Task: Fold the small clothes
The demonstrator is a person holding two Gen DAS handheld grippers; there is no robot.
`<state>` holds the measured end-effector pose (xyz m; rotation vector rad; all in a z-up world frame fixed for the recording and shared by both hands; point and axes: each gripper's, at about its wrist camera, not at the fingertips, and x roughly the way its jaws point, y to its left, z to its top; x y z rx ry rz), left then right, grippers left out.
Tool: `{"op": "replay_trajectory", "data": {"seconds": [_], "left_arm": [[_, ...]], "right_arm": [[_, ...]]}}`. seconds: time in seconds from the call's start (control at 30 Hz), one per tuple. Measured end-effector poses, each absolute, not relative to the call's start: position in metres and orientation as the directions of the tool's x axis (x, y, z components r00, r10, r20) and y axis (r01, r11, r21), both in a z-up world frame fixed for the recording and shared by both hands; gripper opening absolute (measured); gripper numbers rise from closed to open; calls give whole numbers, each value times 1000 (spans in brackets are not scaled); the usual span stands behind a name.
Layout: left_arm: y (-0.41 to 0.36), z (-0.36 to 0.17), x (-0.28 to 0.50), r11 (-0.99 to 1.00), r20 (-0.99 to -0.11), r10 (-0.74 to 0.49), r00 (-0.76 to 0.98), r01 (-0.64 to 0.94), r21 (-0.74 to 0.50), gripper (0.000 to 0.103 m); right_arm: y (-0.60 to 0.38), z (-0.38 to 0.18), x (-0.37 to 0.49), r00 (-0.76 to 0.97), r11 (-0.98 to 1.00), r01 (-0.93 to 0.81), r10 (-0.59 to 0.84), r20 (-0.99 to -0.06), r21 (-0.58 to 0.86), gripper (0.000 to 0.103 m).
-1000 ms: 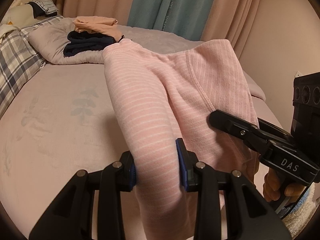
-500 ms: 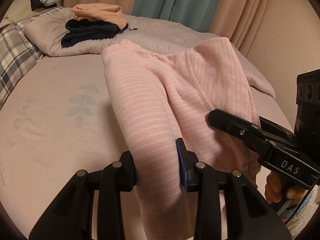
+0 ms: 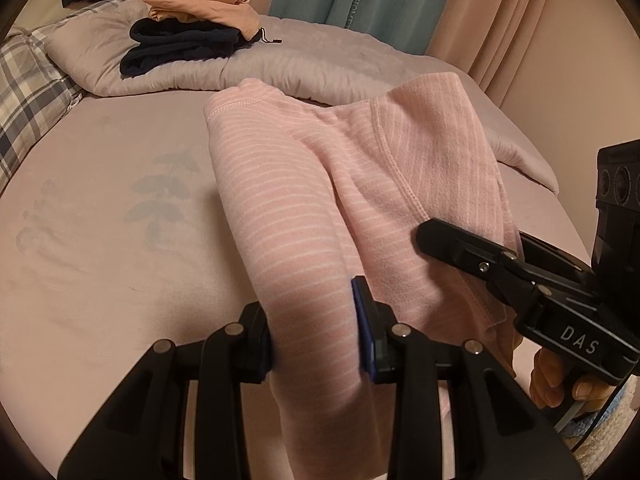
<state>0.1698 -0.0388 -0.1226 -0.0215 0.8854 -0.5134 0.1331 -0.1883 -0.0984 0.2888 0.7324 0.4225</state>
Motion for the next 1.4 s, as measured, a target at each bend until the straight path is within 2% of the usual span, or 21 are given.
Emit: {"op": "replay_trajectory", "data": {"seconds": [1.4], "left_arm": [[-46,-137,177,883,-756,-425,498,413,-224,34]], "right_arm": [[-183,-112,137,658,885,-252,454,-601,393,32]]}}
